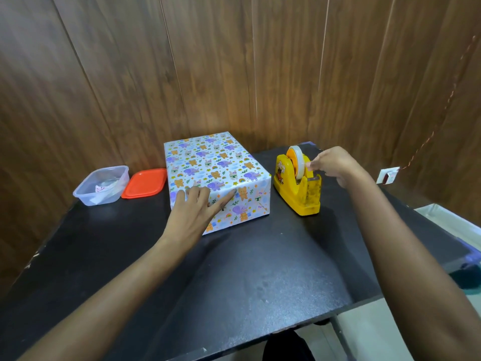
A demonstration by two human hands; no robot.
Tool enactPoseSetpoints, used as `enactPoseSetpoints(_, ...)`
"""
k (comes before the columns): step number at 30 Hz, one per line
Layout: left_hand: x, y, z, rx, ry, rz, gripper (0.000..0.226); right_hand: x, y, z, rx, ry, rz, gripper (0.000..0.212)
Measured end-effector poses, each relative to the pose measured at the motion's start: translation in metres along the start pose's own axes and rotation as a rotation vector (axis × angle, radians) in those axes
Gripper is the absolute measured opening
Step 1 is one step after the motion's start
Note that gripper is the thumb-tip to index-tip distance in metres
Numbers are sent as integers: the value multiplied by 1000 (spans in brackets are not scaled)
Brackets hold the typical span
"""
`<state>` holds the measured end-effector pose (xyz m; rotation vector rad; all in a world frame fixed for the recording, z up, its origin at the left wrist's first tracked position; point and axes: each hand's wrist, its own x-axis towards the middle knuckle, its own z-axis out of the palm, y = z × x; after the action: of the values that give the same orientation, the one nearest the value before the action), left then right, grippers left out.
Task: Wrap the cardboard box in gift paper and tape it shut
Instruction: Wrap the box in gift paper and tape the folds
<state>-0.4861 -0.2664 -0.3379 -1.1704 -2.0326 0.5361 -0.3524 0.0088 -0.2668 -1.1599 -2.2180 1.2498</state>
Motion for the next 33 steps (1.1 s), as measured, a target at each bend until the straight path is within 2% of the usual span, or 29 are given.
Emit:
enactPoseSetpoints(5, 1, 0, 3, 2, 25, -2, 99, -9, 23, 3, 220, -67, 157, 16)
enactPoseSetpoints(11, 0, 1, 8, 1, 100, -2, 96, -8, 50, 28, 424, 19, 176, 25)
enactPoseSetpoints(16, 0, 1, 11, 7, 157, 2, 96, -17, 54, 41, 652, 69, 143, 24)
enactPoseSetpoints(24, -2, -3, 13, -34, 202, -31, 97, -21, 50, 58, 1114, 61, 418, 23)
enactPoseSetpoints(27, -6, -7, 20, -120, 187, -70, 102, -34, 68, 71, 1262, 9, 473, 25)
enactPoseSetpoints(29, -8, -10, 23, -190, 203, -107, 96, -48, 69, 77, 1334, -37, 393, 24)
enactPoseSetpoints(33, -11, -17, 30, -429, 245, -105, 73, -83, 46, 101, 1162, -299, 237, 17)
